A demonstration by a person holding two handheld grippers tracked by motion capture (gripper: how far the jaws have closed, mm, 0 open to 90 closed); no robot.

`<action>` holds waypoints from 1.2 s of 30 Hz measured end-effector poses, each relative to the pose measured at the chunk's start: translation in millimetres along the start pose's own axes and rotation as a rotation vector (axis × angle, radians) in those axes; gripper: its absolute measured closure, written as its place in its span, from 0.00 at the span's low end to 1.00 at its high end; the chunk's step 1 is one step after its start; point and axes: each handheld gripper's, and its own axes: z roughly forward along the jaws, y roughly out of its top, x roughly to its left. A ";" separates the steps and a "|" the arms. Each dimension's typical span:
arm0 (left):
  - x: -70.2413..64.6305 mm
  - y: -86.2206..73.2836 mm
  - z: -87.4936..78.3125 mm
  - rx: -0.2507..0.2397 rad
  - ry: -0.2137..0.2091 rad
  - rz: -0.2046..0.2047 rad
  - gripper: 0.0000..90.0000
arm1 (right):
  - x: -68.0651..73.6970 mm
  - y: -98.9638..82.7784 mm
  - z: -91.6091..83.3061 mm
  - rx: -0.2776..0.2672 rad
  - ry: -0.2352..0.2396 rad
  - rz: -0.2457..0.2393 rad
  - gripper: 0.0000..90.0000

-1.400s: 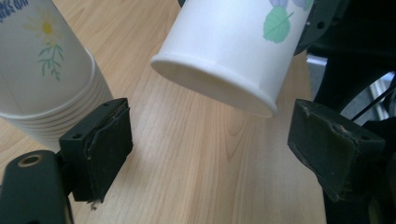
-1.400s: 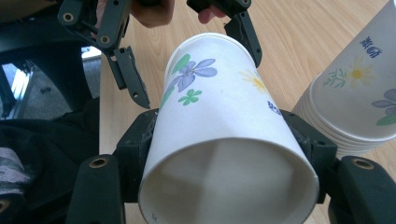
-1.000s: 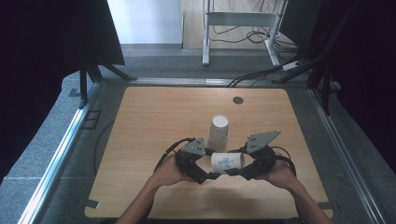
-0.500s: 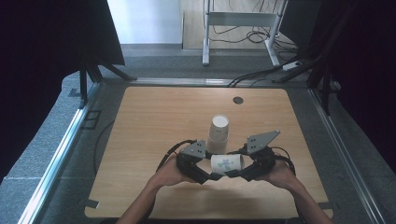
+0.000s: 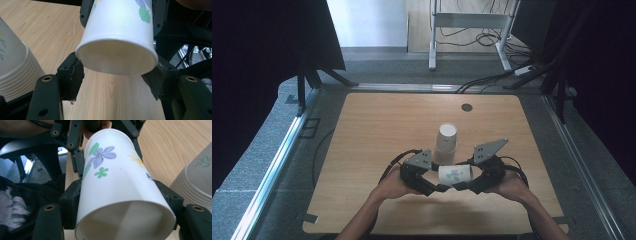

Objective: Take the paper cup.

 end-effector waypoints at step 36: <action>10.6 40.8 -3.4 0.534 0.058 -0.047 0.39 | 10.8 17.0 24.2 0.325 -0.201 -0.189 0.20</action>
